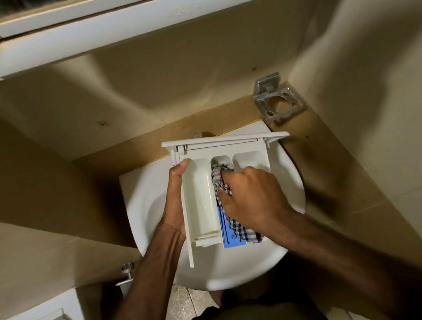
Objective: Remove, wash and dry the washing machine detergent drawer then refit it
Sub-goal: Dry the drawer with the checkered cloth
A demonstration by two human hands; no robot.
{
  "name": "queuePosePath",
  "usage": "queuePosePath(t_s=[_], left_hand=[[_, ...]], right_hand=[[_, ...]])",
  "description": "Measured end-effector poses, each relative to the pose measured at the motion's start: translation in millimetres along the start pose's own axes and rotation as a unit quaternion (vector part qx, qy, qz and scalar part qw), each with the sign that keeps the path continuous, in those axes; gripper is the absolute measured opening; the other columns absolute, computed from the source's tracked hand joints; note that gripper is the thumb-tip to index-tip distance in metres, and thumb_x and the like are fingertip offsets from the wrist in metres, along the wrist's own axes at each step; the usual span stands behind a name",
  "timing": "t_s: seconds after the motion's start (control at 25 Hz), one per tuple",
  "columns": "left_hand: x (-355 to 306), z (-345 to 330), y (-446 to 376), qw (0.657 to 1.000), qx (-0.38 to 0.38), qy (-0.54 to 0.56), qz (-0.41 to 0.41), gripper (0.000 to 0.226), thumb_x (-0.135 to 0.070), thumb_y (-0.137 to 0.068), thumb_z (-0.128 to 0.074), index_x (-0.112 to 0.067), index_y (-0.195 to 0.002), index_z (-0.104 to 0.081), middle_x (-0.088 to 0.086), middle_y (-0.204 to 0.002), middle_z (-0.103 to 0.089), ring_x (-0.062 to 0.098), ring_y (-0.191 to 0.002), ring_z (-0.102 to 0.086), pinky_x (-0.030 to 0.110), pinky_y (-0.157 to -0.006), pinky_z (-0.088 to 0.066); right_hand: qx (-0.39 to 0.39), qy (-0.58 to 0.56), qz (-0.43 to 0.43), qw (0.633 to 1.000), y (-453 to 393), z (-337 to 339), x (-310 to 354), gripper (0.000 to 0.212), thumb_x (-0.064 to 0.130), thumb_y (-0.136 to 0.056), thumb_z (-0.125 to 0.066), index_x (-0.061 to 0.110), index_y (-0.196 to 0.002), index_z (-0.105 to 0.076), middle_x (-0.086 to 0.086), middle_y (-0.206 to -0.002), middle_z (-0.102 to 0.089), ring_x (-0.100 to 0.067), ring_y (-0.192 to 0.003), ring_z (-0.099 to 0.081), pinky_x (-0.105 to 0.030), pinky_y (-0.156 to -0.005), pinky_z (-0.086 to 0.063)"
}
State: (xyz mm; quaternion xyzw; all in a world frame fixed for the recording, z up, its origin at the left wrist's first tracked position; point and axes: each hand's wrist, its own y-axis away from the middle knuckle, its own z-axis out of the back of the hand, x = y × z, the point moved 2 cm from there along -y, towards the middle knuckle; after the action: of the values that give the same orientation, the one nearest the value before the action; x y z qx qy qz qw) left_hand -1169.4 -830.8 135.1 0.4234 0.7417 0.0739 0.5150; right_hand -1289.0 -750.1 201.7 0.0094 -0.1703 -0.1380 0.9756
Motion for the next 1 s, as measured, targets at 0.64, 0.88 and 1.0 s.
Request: queuePosePath(t_s=[0.64, 0.88, 1.0], left_hand=[[-11.8, 1.4, 6.6, 0.995, 0.041, 0.086, -0.012, 0.079, -0.075, -0.097, -0.029, -0.016, -0.123, -0.074, 0.018, -0.125, -0.070, 0.033, -0.113, -0.070, 0.042, -0.090, -0.059], [-4.7, -3.1, 0.6, 0.986, 0.043, 0.157, -0.028, 0.068, -0.046, -0.108, -0.030, -0.013, -0.080, -0.082, 0.007, -0.082, -0.077, 0.017, -0.075, -0.075, 0.024, -0.066, -0.060], [-0.7, 4.3, -4.0, 0.985, 0.017, 0.164, -0.052, 0.065, -0.035, -0.110, -0.029, -0.018, -0.075, -0.080, -0.001, -0.074, -0.072, 0.009, -0.070, -0.071, 0.018, -0.065, -0.057]], right_hand=[[-0.082, -0.104, -0.008, 0.991, 25.0, 42.5, 20.5, 0.026, 0.043, -0.100, -0.059, 0.020, -0.087, -0.063, 0.000, -0.074, -0.068, -0.023, -0.066, -0.064, -0.031, -0.063, -0.051], [-0.129, 0.092, 0.064, 0.985, -3.6, -9.4, 49.4, 0.032, 0.029, -0.085, -0.077, 0.018, -0.115, -0.074, -0.005, -0.125, -0.061, -0.024, -0.106, -0.061, -0.032, -0.064, -0.055], [-0.074, 0.121, 0.071, 0.987, -11.0, -40.6, 59.0, 0.031, 0.014, -0.075, -0.078, 0.010, -0.106, -0.076, -0.007, -0.120, -0.066, -0.026, -0.096, -0.067, -0.033, -0.059, -0.056]])
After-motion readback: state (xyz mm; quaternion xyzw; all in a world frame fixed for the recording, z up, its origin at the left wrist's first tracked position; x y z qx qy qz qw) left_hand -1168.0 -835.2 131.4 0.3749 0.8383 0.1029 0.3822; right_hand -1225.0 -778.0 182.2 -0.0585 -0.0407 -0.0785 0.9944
